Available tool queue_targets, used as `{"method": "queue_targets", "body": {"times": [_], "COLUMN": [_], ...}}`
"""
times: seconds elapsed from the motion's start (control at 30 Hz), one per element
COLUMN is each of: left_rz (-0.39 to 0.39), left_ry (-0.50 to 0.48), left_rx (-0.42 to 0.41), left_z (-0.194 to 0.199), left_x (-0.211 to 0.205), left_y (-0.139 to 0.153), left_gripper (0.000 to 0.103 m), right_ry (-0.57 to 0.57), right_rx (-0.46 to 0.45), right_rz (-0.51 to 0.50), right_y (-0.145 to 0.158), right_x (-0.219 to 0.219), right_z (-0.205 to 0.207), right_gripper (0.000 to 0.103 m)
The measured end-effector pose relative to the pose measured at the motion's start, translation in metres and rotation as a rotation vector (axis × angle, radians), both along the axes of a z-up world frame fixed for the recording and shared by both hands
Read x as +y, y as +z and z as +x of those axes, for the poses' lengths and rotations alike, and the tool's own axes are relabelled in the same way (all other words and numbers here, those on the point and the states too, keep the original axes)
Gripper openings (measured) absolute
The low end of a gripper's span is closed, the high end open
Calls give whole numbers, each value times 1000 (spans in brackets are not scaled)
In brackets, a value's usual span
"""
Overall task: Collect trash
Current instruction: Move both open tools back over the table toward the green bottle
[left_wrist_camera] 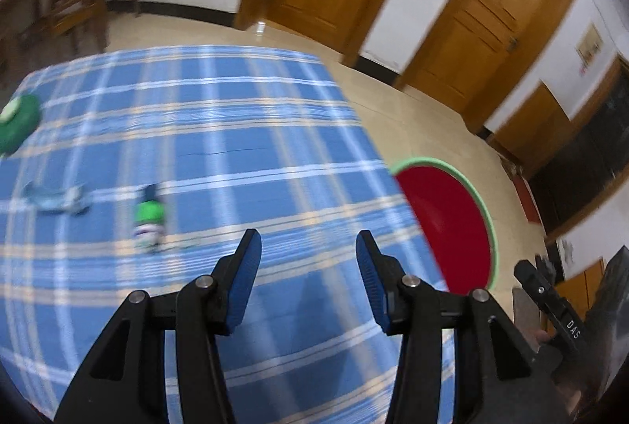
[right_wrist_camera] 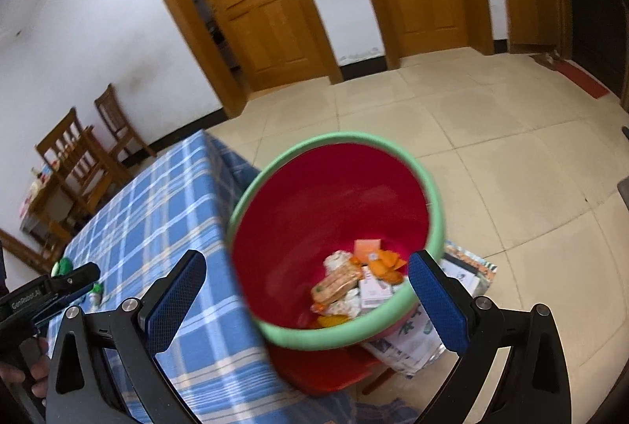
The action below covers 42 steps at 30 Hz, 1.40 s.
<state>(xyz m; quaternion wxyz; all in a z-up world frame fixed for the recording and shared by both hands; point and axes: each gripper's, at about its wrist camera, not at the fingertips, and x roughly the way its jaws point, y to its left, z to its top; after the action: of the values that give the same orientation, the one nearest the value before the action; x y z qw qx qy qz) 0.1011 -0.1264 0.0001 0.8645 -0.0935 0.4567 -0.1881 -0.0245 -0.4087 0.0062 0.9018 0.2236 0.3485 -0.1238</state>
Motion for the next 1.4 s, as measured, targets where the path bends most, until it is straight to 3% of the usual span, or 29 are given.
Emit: {"method": "queue_targets", "body": {"times": [0.4,0.63,0.97,1.4], "left_rz": [-26,-24,-39,-50], "left_ry": [273,364,398,430], "left_rx": [58,79,73,38], "left_z": [13,28,53,77], "left_x": [109,144,156,154], "left_y": [-20,-34,-43,-43], "left_gripper": [50,50,51,64], "right_ry": [154,206,244,269], "right_rx": [39,67,78,93], "right_rz": [-19,-23,-47,-47], "right_y": [6,1,-1,-7], "right_x": [65,89,103,109], "right_z": [34,46,57,62], "right_gripper": [102,102,102,102]}}
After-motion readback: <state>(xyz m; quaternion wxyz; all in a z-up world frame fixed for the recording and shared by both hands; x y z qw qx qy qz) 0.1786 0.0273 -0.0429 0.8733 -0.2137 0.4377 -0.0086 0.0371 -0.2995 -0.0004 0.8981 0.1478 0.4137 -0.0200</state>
